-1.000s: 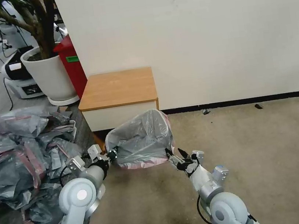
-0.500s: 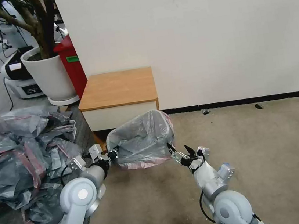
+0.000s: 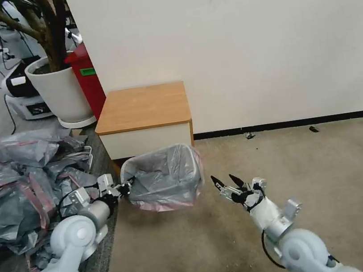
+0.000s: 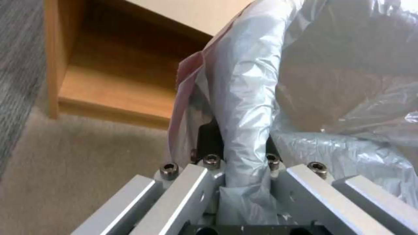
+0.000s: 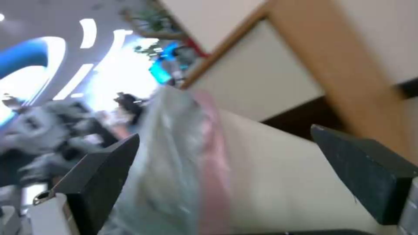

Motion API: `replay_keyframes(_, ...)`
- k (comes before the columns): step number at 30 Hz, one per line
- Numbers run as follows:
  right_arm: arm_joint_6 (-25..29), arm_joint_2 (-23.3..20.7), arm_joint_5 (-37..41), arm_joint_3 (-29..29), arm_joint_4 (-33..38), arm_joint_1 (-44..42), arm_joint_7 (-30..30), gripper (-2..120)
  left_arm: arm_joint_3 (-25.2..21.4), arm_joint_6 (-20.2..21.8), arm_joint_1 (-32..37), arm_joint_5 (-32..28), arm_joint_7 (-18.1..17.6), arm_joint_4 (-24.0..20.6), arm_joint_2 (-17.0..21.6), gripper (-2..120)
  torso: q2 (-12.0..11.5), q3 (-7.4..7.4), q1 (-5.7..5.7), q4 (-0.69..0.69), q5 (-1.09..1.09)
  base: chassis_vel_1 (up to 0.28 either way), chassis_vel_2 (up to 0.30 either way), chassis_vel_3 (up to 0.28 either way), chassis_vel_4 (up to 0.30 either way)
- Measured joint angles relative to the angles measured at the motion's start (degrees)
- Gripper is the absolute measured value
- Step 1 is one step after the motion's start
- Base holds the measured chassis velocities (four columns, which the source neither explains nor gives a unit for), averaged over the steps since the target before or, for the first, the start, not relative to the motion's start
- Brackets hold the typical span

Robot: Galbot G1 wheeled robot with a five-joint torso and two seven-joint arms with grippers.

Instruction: Pick up the garbage bag from the table and place it over the trash can.

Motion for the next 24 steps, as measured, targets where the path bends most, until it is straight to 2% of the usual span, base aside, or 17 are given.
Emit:
replay_keyframes(4, -4.1, -2.3, 3.2, -2.1, -2.2, 3.4, -7.1, 100, -0.4, -3.1, 0.9, 2.0, 6.7, 1.5, 0.1, 2, 0.0, 0.00, 0.00, -0.01, 0.00, 0.000, 0.000, 0.000, 0.000)
replay_keyframes(5, -4.1, -2.3, 3.2, -2.1, -2.2, 3.4, -7.1, 100, -0.4, -3.1, 0.9, 2.0, 6.7, 1.5, 0.1, 2, 0.0, 0.00, 0.00, -0.01, 0.00, 0.000, 0.000, 0.000, 0.000)
replay_keyframes(9, -7.0, -3.8, 3.0, -4.0, -6.0, 6.6, -12.2, 100, -0.8, -5.6, 1.5, 2.4, 11.7, 2.5, 0.7, 2, 0.0, 0.00, 0.00, -0.01, 0.00, 0.000, 0.000, 0.000, 0.000)
replay_keyframes(15, -9.5, -5.0, 3.0, -4.8, -9.5, 9.5, -17.9, 99, -1.0, -7.4, 2.1, 2.7, 13.7, 2.7, 1.7, 2, 0.0, 0.00, 0.00, -0.02, 0.00, 0.000, 0.000, 0.000, 0.000)
replay_keyframes(24, -10.2, -5.5, 3.4, -7.7, -11.9, 13.9, -19.4, 94, -0.7, -7.9, 2.2, 2.8, 13.8, 1.9, 1.9, 2, 0.0, 0.00, 0.00, -0.02, 0.01, 0.000, 0.000, 0.000, 0.000)
